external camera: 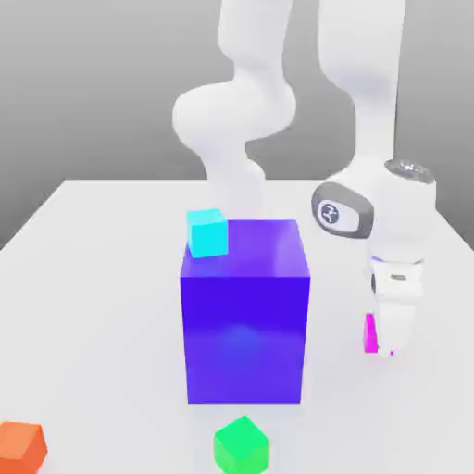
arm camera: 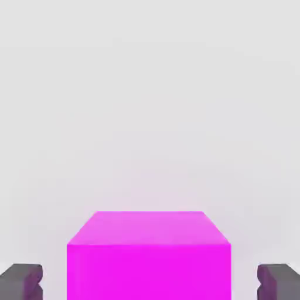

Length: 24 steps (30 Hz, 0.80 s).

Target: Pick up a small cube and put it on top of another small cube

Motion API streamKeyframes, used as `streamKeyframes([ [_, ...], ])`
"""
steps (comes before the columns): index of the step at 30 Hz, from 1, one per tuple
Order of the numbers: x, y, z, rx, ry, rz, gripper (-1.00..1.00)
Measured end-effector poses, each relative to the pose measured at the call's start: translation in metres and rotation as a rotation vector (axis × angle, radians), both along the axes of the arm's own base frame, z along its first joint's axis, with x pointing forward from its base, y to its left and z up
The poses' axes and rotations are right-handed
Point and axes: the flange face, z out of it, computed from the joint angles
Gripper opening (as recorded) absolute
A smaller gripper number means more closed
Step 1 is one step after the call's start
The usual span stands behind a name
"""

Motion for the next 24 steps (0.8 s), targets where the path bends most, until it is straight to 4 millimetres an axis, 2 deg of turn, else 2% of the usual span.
streamKeyframes([
  [4,0.000,0.000,0.000,-0.001,0.000,0.000,-1.00],
  [11,0.000,0.001,0.054,-0.002,-0.001,0.004,-1.00],
  [13,0.023,-0.009,0.064,-0.001,0.002,-0.063,-1.00],
  [15,0.066,-0.035,0.072,0.001,0.006,-0.191,-1.00],
  [19,0.146,-0.105,0.086,0.003,0.010,-0.438,-1.00],
  [24,0.218,-0.214,0.110,0.001,0.004,-0.710,-1.00],
])
